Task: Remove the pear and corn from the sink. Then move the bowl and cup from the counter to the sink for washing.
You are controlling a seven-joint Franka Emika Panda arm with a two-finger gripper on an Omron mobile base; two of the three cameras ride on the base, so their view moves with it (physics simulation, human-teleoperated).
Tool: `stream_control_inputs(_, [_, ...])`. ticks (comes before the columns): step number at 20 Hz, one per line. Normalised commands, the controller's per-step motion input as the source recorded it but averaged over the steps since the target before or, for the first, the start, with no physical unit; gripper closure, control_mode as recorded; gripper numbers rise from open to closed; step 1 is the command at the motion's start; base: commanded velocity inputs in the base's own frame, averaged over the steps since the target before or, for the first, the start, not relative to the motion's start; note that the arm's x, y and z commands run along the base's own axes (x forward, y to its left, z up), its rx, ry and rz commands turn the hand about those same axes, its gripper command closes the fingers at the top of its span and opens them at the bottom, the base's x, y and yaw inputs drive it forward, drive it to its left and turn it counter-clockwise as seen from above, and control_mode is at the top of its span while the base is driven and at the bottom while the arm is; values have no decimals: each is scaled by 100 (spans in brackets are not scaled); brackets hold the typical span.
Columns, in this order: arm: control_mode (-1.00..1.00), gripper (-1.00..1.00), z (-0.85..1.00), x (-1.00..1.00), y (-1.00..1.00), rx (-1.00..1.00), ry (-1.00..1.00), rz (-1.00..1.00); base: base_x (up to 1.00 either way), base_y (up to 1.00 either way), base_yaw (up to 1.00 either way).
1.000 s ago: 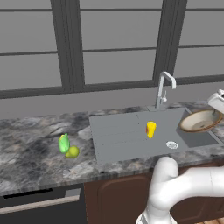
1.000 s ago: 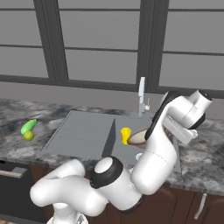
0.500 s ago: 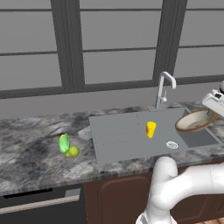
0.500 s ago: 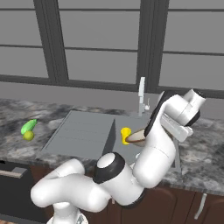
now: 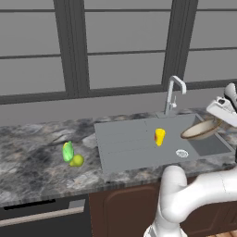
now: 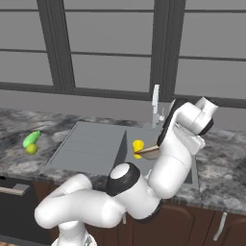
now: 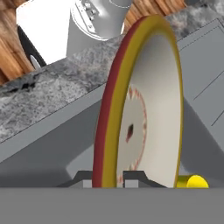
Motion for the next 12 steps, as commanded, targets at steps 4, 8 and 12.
stream_control_inputs(4, [-100, 100, -21, 1, 6, 0, 0, -10, 0, 0, 0])
stream_control_inputs(8, [-100, 100, -20, 2, 12, 0, 0, -14, 0, 0, 0])
stream_control_inputs(12, [-100, 100, -17, 10, 16, 0, -2, -13, 0, 0, 0])
